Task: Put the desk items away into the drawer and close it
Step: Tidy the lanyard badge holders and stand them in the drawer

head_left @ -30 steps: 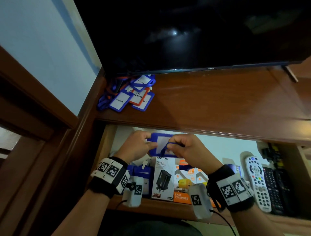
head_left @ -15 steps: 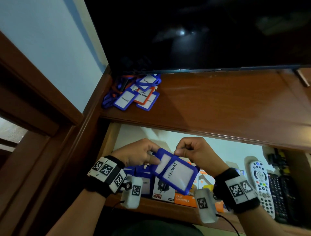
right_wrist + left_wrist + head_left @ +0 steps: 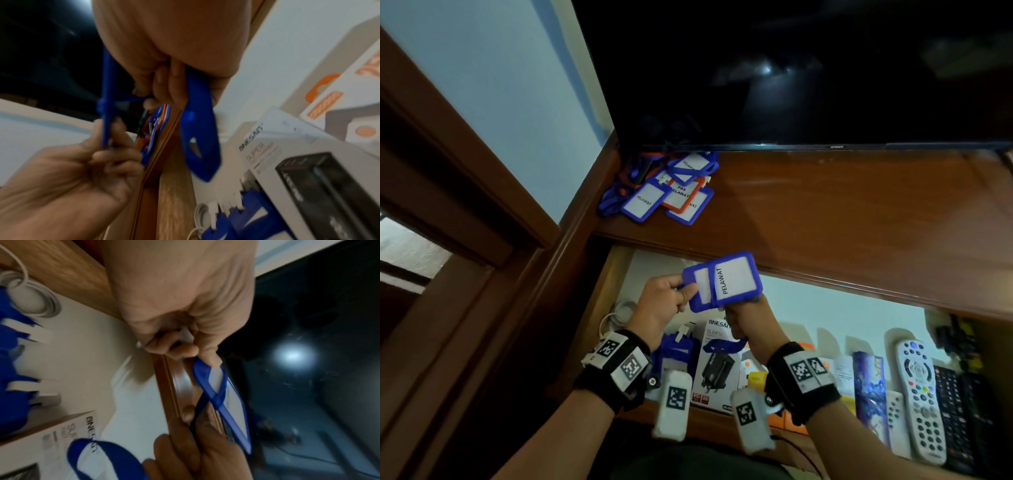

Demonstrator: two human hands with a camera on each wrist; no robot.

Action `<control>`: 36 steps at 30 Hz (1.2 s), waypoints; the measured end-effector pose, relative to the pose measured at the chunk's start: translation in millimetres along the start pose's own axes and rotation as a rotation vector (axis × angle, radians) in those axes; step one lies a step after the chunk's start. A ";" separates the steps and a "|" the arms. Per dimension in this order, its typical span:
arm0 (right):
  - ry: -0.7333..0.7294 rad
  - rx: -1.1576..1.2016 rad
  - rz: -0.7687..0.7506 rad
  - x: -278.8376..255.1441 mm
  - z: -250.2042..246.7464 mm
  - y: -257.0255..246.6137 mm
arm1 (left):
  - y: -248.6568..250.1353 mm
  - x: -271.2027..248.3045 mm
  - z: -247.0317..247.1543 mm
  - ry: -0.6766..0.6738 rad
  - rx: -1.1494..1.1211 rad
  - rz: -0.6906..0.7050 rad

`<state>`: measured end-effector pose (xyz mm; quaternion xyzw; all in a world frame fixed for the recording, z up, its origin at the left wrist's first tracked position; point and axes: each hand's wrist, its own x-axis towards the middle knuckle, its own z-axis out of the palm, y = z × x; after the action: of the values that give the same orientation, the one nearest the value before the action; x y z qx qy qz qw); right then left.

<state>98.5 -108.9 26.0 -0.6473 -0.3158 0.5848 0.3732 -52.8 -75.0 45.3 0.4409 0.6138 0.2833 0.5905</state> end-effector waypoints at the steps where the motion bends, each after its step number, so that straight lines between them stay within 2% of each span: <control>1: -0.032 0.003 0.005 -0.2 4.5 0.1 | -3.5 0.9 2.5 0.048 -0.006 -0.012; 7: -0.178 -0.155 -0.046 -11.1 13.6 -12.0 | -10.4 1.4 3.7 0.283 0.036 0.007; 10: -0.258 -0.261 -0.116 -20.6 8.0 -22.7 | -14.5 3.6 -2.5 0.318 0.138 0.056; 14: -0.294 -0.448 -0.231 -22.2 -0.6 -31.4 | -24.0 8.1 -11.2 0.172 0.452 0.120; 17: -0.262 -0.566 -0.321 -16.2 -13.1 -33.9 | -22.1 1.7 -11.3 -0.014 0.688 0.187; 20: -0.250 -0.604 -0.335 -12.8 -25.8 -35.5 | -16.9 -4.3 -14.6 -0.243 0.744 0.167; 22: -0.258 -0.565 -0.305 -11.9 -32.4 -34.4 | -13.6 -7.5 -20.5 -0.358 0.710 0.140; 25: -0.288 -0.363 -0.275 -15.3 -35.0 -30.1 | -5.2 -12.3 -28.7 -0.412 0.480 0.100; 27: -0.318 -0.135 -0.246 -17.3 -30.6 -25.9 | 0.7 -17.3 -30.9 -0.405 0.277 0.089; 31: -0.313 0.135 -0.184 -13.9 -16.6 -30.5 | 5.8 -20.5 -26.4 -0.325 0.032 0.182; 34: -0.251 0.311 -0.079 -5.7 -11.6 -36.6 | 7.9 -21.0 -23.0 -0.260 -0.130 0.232; 36: -0.251 0.366 -0.127 -6.5 -0.1 -38.1 | 10.3 -21.6 -23.7 -0.233 -0.209 0.256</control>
<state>98.9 -94.6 61.9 -0.4696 -0.2886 0.6837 0.4782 -75.6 -85.2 67.9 0.4815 0.4475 0.3654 0.6591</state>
